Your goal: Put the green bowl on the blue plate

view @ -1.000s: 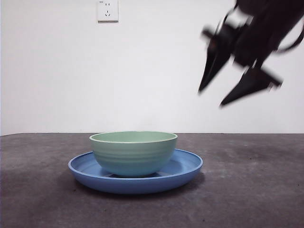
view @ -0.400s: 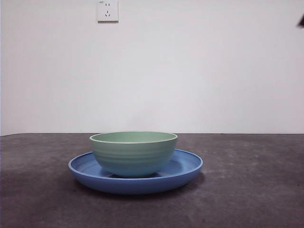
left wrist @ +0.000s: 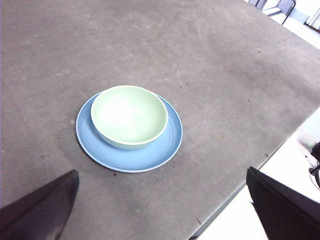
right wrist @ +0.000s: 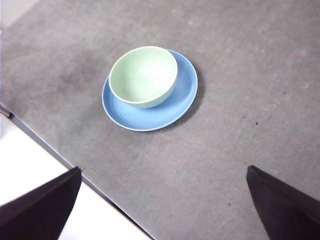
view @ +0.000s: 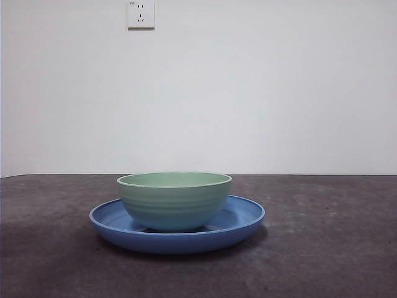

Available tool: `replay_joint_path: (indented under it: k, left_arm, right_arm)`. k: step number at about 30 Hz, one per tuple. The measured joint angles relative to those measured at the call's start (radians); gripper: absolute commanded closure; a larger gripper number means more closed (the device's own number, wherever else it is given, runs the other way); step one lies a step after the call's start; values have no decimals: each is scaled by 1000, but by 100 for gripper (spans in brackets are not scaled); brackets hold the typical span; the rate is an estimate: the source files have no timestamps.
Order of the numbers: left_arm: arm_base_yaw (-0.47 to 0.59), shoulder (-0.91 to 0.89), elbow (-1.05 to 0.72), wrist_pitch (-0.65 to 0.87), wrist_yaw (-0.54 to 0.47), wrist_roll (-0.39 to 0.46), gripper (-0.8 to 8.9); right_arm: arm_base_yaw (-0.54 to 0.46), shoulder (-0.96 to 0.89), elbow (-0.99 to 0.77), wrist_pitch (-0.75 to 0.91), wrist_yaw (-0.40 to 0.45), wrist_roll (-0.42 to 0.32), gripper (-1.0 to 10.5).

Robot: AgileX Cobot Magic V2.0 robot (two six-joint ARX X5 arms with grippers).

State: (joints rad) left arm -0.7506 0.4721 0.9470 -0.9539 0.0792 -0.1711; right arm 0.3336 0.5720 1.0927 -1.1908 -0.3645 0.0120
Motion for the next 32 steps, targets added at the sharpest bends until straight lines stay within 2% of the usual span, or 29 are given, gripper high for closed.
replay_joint_path:
  k: [6,13,14,15,16,17,18,19,32]
  left_arm:
    - [0,0,0,0,0,0,220]
    - [0,0,0,0,0,0,240]
    - [0,0,0,0,0,0,284]
    - [0,0,0,0,0,0,374]
    - [0,0,0,0,0,0,520]
    - [0,0,0,-1,0,0,682]
    - [0,0,0,-3,0,0,830]
    - [0,0,0,-4,0,0,786]
    - [0,0,0,-3,0,-3,798]
  right_arm:
    - [0,-108,-71,-3,-1,11,308]
    - [0,-122,-76,2,-1,13,310]
    - [0,-122,-76,5,-2,14,321]
    - [0,-122,-76,9,-6,14,376]
    - [0,-122,-76,13,-8,14,522]
    - [0,-122,-76,14,-8,16,715]
    - [0,-122,-76,13,-9,18,957]
    - [0,-122,-76,14,-9,18,915]
    - [0,-122,-76,27,-7,18,915]
